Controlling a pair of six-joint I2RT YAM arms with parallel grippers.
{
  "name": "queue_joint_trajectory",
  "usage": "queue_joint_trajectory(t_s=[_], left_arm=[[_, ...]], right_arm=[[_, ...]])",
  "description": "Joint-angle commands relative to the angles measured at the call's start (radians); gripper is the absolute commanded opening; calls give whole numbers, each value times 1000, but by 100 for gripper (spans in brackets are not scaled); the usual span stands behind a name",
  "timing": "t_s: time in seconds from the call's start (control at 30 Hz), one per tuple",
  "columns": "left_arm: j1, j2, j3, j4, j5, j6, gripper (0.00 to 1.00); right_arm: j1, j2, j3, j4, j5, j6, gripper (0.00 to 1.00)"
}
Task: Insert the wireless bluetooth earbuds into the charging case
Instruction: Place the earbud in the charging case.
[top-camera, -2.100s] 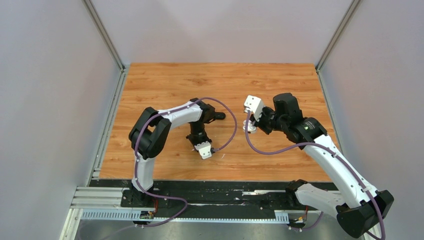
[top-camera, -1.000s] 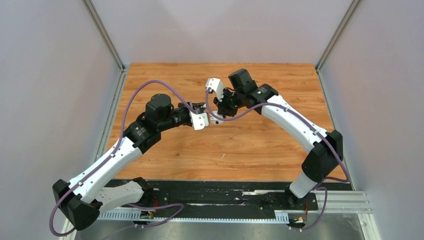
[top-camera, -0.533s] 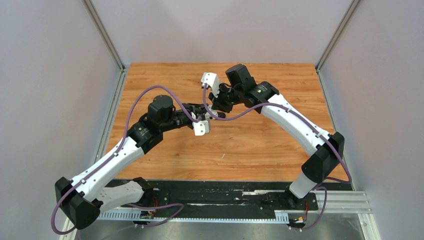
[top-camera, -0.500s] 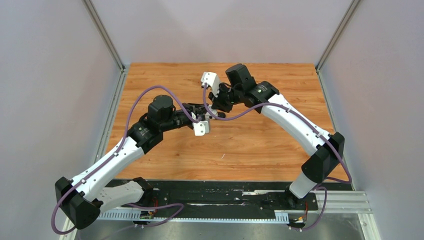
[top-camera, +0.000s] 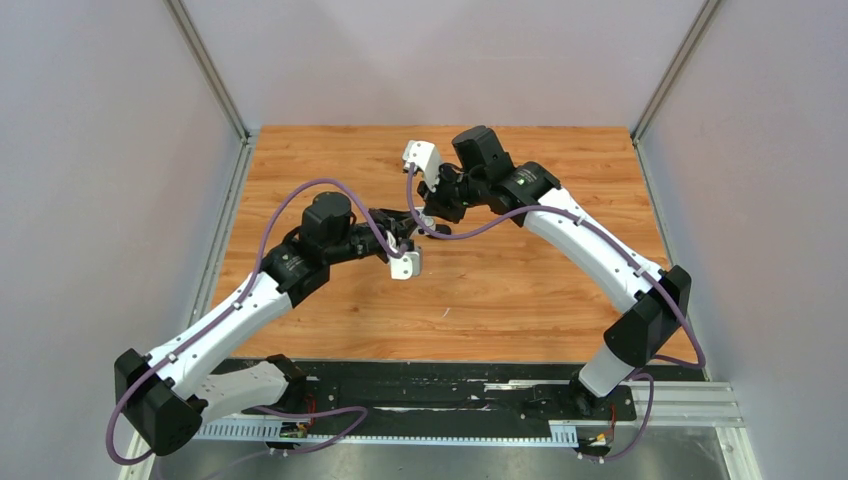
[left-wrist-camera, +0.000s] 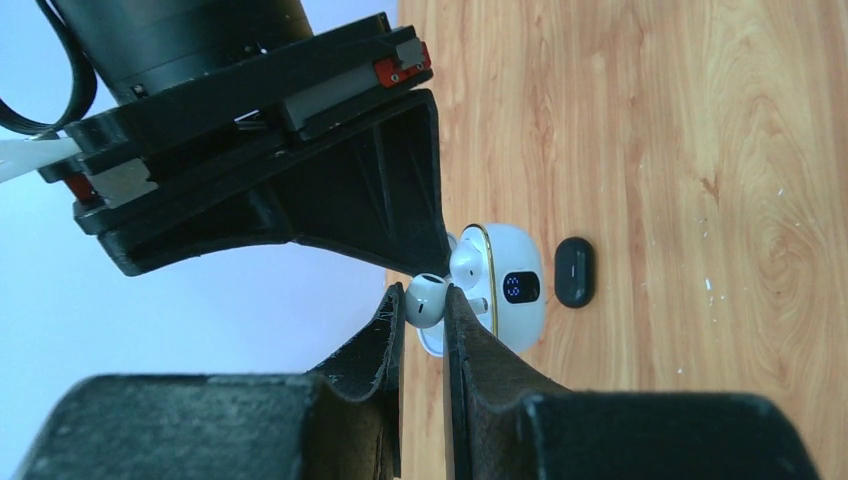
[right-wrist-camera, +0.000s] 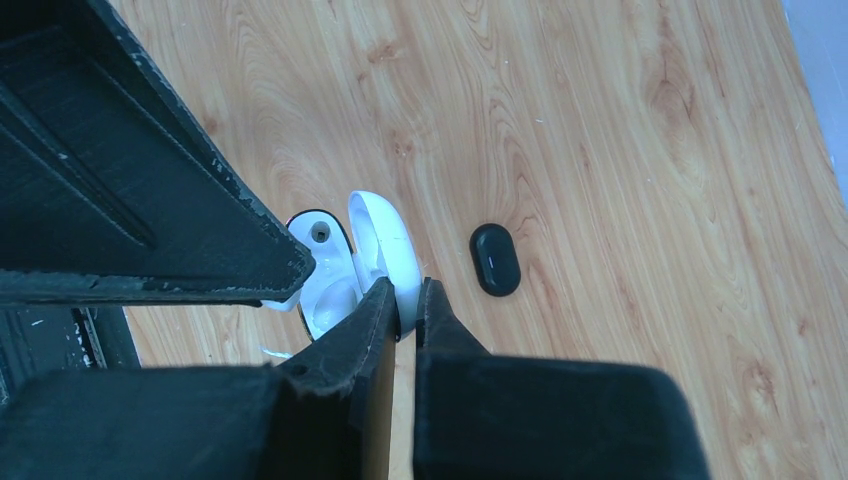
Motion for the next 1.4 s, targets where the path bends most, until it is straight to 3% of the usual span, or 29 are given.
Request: queue_joint_trajectory(t_s=[0.0,0.6,1.03,1.37], left_arm=[[-5,-2,-15,38,-24,64,0],[-4,-27,-93,157,-103,138,0],[-24,-74,-286,499,-123,407,0],[-24,-89,-287,492,-152,307,0]], right_arm=[[7,-46,48,33,-1,17,0],[17,-67,68,25,5,8,0],[53,-94,5,118,83,-148,0],[55,-80,36,140,95,-125,0]])
